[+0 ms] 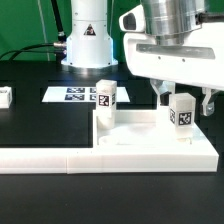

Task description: Assemble square table

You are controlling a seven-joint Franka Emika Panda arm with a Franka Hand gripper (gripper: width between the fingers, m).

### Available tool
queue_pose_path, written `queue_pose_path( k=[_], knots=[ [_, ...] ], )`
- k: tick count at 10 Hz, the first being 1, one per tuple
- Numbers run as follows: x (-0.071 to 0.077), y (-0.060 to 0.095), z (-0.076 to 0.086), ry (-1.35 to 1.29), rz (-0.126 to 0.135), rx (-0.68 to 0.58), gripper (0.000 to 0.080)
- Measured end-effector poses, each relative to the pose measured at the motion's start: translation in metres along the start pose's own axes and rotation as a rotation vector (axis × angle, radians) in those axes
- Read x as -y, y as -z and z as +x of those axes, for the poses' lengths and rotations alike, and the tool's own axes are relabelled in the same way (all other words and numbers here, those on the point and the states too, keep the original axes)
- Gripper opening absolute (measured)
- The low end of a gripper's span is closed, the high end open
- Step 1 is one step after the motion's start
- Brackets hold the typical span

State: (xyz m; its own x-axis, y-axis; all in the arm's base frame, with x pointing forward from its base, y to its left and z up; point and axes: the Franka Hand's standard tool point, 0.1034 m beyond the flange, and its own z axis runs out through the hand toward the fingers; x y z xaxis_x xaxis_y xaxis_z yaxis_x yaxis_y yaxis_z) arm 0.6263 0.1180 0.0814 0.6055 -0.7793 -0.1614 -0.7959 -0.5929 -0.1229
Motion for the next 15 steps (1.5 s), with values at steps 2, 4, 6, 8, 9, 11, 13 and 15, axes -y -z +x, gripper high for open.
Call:
queue_pose_path(
  k=[2,4,6,8,9,11,13,15],
  knots=[
    [-0.0005,-0.0003,-0.0007,0.156,-0.005,0.001,0.0649],
    [-0.0043,-0.0018,-0.0021,0.415,-0.051,-0.012,0.0649],
    [-0.0066,-0.0008,0.0015,0.639,-0.084,-0.027,0.0649],
    [-0.0064,-0.0001,0.0025,0.846,-0.114,-0.036,0.0649],
    [-0.0036,0.0015,0.0024,0.909,-0.114,-0.037,0.0649],
    [-0.0016,0.0038,0.0047,0.989,-0.112,-0.038,0.0649],
    [-0.0022,0.0033,0.0046,0.988,-0.113,-0.038,0.0561],
    [-0.0021,0.0033,0.0045,0.973,-0.111,-0.038,0.0369]
  ],
)
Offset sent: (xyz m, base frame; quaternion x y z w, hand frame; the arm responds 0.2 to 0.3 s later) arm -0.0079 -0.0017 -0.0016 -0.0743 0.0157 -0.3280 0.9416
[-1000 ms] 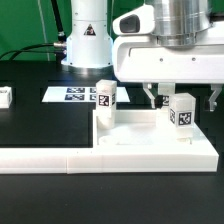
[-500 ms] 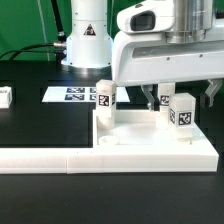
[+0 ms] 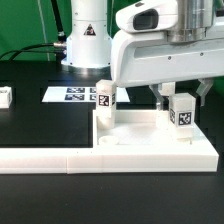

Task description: Assemble square table

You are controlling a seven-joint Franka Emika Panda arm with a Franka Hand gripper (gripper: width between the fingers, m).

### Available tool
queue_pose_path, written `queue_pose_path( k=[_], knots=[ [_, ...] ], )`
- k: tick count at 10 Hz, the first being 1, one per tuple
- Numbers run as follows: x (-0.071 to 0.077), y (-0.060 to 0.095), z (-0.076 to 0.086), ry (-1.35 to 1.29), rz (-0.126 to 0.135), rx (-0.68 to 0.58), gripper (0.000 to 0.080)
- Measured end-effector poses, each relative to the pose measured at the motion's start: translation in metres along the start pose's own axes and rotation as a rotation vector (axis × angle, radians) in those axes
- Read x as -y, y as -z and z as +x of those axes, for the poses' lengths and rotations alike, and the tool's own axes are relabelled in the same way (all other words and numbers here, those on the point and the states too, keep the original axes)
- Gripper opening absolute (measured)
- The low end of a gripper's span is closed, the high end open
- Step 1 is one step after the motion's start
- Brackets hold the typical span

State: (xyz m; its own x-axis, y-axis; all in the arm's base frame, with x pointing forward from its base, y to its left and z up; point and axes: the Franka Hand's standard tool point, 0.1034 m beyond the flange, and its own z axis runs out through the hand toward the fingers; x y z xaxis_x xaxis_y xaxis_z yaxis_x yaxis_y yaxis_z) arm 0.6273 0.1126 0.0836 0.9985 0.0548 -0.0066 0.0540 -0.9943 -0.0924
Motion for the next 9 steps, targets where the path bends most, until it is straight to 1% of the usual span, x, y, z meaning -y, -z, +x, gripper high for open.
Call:
queue_pose_path(
  k=[1,2,3,5,6,9],
  knots=[
    [0.0000,0.0000,0.0000,-0.009,0.000,0.000,0.0290],
    [0.0000,0.0000,0.0000,-0.015,0.000,0.000,0.0290],
    [0.0006,-0.0001,-0.0001,-0.085,0.002,0.000,0.0290],
    [0.0012,-0.0010,0.0003,-0.285,0.006,-0.012,0.0290],
    [0.0016,-0.0013,-0.0003,-0.406,0.012,-0.014,0.0290],
    [0.0033,-0.0015,-0.0002,-0.690,0.011,-0.016,0.0290]
  ],
)
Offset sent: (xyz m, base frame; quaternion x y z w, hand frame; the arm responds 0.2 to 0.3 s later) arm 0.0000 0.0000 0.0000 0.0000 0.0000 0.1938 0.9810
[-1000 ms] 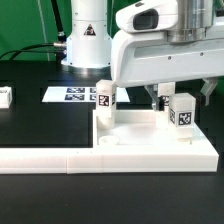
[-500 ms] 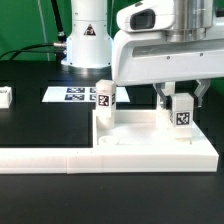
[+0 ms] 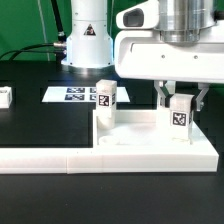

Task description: Assemble square table

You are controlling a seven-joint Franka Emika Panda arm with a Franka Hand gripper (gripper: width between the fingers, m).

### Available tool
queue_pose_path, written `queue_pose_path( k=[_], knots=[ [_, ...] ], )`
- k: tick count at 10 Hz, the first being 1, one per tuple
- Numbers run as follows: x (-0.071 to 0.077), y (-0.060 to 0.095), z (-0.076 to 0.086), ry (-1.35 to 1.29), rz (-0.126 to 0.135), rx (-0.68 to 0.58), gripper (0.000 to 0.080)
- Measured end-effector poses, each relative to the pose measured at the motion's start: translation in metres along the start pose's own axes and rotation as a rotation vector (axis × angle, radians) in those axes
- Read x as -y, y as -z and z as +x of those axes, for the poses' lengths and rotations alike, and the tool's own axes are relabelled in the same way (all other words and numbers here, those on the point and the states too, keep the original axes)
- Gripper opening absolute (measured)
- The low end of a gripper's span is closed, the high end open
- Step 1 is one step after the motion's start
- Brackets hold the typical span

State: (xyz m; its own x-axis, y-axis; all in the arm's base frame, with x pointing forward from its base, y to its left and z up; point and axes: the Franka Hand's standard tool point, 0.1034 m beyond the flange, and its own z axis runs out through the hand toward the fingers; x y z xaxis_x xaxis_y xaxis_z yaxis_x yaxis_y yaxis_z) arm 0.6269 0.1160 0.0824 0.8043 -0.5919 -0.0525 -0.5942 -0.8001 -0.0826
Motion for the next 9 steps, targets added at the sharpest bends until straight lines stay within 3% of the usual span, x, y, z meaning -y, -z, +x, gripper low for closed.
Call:
queue_pose_path(
  k=[5,9],
  knots=[
    [0.0050,-0.0018,-0.0060,-0.613,0.026,-0.001,0.0291],
    [0.0060,-0.0016,-0.0057,-0.819,0.041,0.022,0.0291]
  ],
)
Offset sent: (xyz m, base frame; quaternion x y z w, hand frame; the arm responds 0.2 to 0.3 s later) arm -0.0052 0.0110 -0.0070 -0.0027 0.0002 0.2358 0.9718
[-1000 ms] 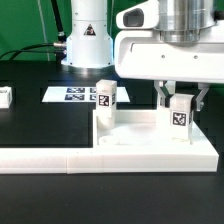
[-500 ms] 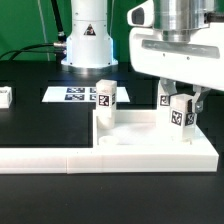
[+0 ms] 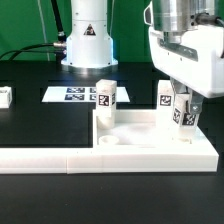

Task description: Assemble square table

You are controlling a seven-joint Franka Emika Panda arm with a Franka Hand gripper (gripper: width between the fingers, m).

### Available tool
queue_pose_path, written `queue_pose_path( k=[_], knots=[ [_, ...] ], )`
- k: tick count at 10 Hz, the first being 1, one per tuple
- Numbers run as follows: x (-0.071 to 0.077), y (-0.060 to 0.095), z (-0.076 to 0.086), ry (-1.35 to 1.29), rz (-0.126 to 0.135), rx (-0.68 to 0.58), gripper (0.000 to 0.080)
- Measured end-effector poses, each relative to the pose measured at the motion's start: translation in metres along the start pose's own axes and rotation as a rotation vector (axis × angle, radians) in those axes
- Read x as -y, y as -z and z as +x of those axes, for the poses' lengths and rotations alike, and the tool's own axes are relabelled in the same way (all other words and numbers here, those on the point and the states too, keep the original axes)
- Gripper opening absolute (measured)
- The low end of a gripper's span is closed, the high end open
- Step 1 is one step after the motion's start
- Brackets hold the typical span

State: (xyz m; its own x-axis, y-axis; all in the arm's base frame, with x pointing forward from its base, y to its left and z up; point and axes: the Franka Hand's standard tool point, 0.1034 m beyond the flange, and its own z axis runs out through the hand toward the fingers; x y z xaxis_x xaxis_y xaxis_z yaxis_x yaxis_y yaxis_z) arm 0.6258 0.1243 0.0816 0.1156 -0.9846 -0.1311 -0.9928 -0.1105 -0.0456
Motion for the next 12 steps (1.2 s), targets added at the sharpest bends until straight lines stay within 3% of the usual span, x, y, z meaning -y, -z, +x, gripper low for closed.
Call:
queue_pose_path(
  k=[1,3,4,12],
  knots=[
    [-0.0001,-0.0001,-0.0007,0.018,0.000,0.001,0.0291],
    [-0.0001,0.0008,-0.0011,0.100,-0.009,0.004,0.0594],
    [0.0006,0.0014,-0.0011,0.193,-0.007,0.004,0.0632],
    [0.0019,0.0030,0.0038,0.950,-0.010,0.001,0.0649]
  ],
)
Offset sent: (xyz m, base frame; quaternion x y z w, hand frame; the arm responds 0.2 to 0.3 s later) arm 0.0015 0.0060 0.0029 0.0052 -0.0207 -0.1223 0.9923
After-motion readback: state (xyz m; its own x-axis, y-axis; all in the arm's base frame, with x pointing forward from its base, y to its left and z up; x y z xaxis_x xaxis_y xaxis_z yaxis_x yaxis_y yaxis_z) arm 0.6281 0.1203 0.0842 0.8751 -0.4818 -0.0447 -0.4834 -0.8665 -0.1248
